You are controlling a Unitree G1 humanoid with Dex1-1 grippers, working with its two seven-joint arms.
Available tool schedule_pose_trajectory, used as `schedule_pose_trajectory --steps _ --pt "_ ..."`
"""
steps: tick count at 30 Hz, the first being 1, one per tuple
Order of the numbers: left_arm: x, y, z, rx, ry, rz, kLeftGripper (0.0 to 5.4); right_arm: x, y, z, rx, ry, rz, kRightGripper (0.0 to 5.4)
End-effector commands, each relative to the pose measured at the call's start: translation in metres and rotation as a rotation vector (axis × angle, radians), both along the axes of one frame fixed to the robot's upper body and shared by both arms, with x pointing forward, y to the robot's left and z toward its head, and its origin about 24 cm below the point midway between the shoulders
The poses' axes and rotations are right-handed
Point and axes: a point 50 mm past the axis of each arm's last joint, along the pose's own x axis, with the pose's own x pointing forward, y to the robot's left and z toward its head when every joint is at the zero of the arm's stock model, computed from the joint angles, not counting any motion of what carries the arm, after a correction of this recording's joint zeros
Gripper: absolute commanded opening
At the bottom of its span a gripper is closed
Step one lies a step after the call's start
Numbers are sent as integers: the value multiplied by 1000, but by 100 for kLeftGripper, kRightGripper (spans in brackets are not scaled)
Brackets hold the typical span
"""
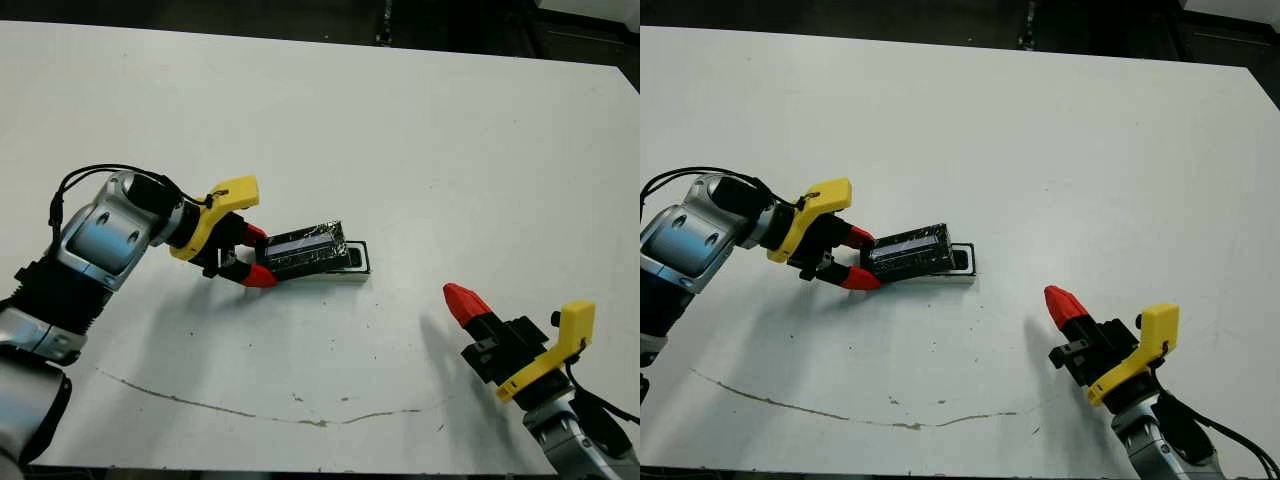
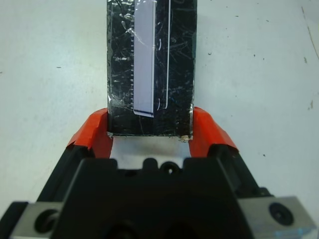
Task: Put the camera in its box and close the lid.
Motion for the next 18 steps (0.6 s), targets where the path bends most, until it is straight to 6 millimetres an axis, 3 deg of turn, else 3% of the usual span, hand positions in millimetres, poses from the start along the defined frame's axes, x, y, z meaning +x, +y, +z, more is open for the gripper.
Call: schedule_pose_trajectory --steps 1,18 --pt "-8 -20 -22 -25 87 -66 318 -2 -3 -1 5 1 -9 0" --pt "5 -42 -31 1 50 -121 318 -2 -4 -1 6 -10 -9 0"
